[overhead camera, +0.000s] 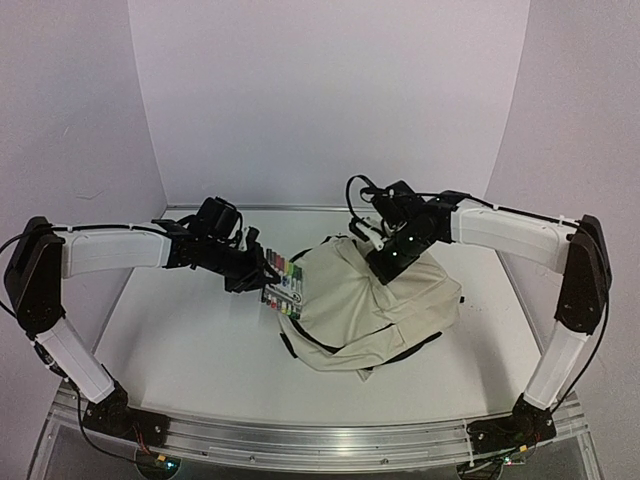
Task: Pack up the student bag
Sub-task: Adjust the student bag at the center of the board.
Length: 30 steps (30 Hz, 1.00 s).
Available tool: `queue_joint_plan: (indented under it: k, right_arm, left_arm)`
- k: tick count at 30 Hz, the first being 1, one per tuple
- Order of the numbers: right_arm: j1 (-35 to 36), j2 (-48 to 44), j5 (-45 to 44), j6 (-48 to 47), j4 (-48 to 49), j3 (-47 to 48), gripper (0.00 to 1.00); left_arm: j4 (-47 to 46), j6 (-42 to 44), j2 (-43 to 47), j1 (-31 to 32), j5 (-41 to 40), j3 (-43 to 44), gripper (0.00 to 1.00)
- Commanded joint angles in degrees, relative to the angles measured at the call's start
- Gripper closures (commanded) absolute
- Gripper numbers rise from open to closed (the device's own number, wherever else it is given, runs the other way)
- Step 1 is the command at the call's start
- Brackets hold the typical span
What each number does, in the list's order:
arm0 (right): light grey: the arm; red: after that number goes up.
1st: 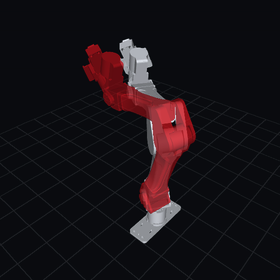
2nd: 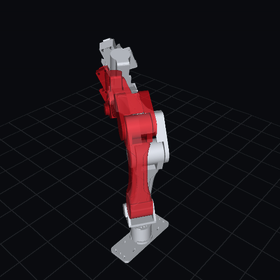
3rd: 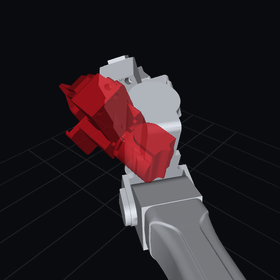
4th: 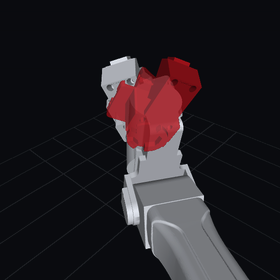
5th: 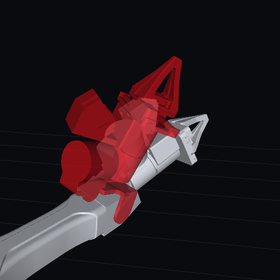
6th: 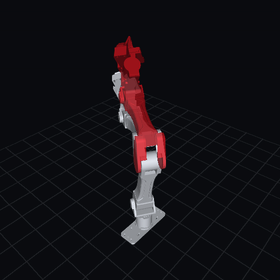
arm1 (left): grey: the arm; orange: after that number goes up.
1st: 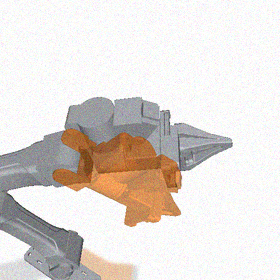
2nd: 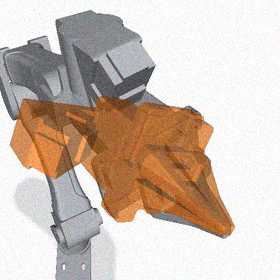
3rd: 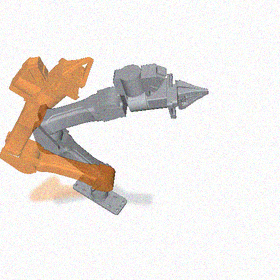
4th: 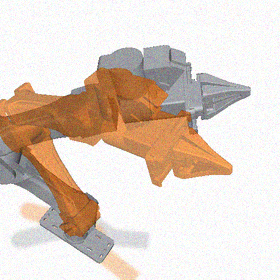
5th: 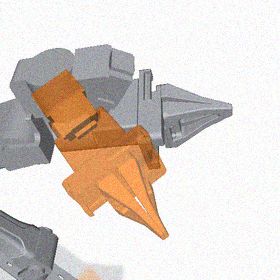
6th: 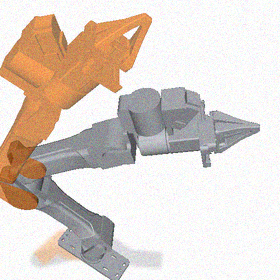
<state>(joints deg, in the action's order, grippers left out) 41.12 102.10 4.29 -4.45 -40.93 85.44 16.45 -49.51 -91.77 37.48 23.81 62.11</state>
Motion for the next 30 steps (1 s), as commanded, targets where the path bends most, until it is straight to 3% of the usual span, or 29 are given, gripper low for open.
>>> queue_joint_plan:
  k: [1, 4, 7, 8, 15, 18, 23, 30]
  right_arm:
    - [-2.58, -5.83, -4.07, 0.30, -2.81, 3.07, 1.00]
    - [-3.56, -6.37, -2.95, -0.45, -3.55, 2.18, 0.99]
    - [-4.09, -5.55, 0.61, -0.56, -3.70, 0.73, 0.75]
    - [-4.10, -4.81, 1.92, -0.27, -3.84, 0.68, 0.72]
    - [-4.11, 0.60, 4.72, 1.87, -4.35, 3.50, 0.66]
    - [-4.08, 0.65, 4.07, 1.22, -4.43, 3.52, 0.72]
    - [-4.12, -2.59, 1.14, 0.65, -4.60, 4.17, 0.99]
    - [-4.34, -8.46, 2.40, 2.30, -4.24, 4.81, 1.00]
  left_arm:
    - [-0.36, 0.58, 2.95, 0.02, -0.91, 1.40, 1.00]
    - [0.02, 0.73, 3.00, 0.14, -0.94, 1.66, 1.00]
    - [-0.01, 0.73, 2.96, 0.20, -0.88, 1.41, 1.00]
    - [-0.01, 0.73, 2.93, 0.22, -0.90, 1.38, 1.00]
    - [0.21, 1.00, 2.29, 0.30, -0.70, 2.36, 1.00]
    - [0.31, 1.32, 2.27, 0.58, -0.77, 3.07, 1.00]
    - [-1.16, 1.59, 2.38, 2.62, -0.06, 5.57, 1.00]
    - [-10.00, -2.46, -4.41, 6.88, 6.16, 13.55, 1.00]
